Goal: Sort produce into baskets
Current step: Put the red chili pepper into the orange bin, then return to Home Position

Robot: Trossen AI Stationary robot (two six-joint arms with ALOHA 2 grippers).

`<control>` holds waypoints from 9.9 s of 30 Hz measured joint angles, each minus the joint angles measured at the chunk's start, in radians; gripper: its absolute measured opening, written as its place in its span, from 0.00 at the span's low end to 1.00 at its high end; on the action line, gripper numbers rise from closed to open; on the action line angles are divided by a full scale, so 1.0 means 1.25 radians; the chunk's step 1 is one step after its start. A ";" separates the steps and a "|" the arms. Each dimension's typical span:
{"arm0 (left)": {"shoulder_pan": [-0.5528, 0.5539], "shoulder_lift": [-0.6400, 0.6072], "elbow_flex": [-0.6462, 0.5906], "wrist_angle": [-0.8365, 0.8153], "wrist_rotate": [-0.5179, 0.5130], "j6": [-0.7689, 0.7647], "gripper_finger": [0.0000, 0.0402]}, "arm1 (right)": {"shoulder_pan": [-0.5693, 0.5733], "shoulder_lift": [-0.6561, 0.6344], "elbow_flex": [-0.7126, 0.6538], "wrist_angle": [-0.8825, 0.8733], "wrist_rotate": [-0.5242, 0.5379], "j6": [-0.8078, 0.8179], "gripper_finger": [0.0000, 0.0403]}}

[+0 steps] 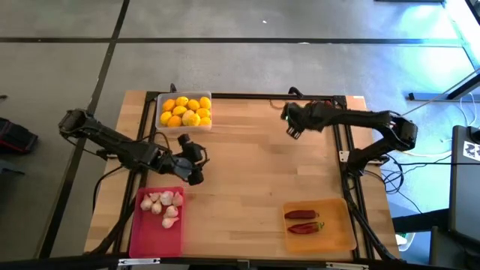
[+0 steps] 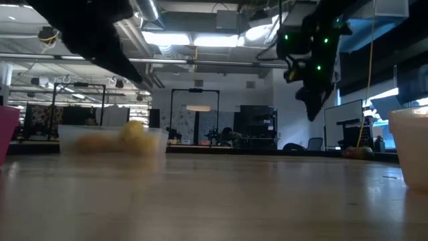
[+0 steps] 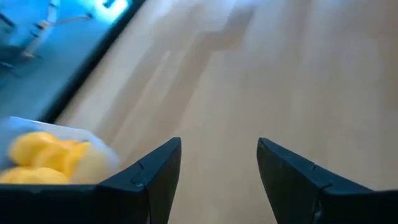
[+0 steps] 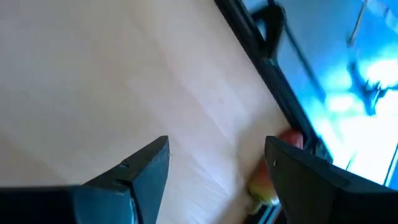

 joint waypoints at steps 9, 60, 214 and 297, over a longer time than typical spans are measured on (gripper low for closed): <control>0.079 0.000 -0.053 0.160 -0.038 0.171 0.52 | -0.256 0.005 0.000 -0.008 -0.081 0.019 0.63; 0.112 0.000 -0.076 0.196 -0.035 0.273 0.52 | -0.477 0.361 0.097 -0.180 -0.177 0.040 0.50; 0.254 -0.517 -0.076 0.018 0.544 0.363 0.08 | 0.306 -0.279 -0.437 0.977 -0.497 0.069 0.01; 0.350 -0.904 -0.533 0.332 0.487 0.221 0.01 | 0.310 -1.159 -0.808 0.739 -0.471 -0.100 0.01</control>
